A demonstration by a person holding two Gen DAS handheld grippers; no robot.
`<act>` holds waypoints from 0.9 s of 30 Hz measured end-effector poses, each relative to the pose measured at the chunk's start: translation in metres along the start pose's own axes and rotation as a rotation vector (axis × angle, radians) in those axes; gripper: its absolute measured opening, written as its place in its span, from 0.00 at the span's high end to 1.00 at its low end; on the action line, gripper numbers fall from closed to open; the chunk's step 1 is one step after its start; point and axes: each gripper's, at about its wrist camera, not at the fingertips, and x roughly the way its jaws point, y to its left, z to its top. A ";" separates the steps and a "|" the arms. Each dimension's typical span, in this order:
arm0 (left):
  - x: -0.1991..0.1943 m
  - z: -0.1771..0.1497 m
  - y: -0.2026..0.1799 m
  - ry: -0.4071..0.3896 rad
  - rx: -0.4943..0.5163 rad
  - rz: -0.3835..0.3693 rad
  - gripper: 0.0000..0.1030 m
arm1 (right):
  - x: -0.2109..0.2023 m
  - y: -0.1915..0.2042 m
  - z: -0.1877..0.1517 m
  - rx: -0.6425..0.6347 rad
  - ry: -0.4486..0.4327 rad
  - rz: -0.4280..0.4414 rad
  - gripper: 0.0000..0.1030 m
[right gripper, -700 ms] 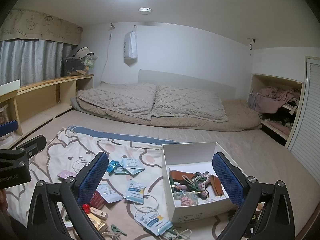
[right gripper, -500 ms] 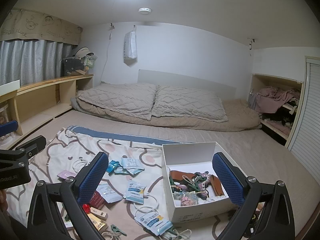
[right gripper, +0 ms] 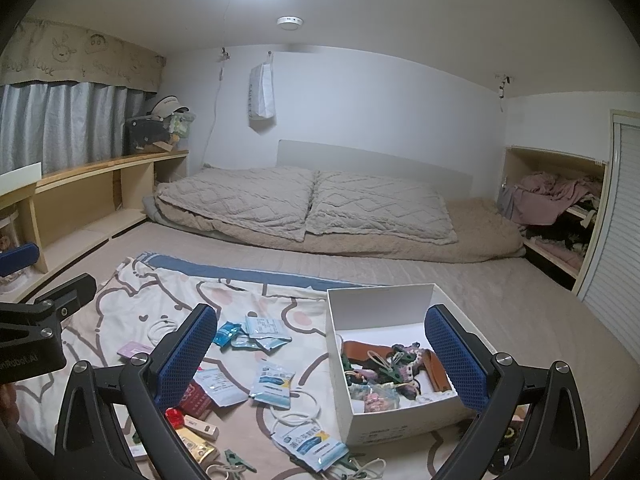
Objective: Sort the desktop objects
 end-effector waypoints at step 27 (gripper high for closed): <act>0.031 -0.021 0.009 0.051 -0.032 0.014 0.00 | 0.029 0.003 -0.020 0.030 0.059 0.057 0.00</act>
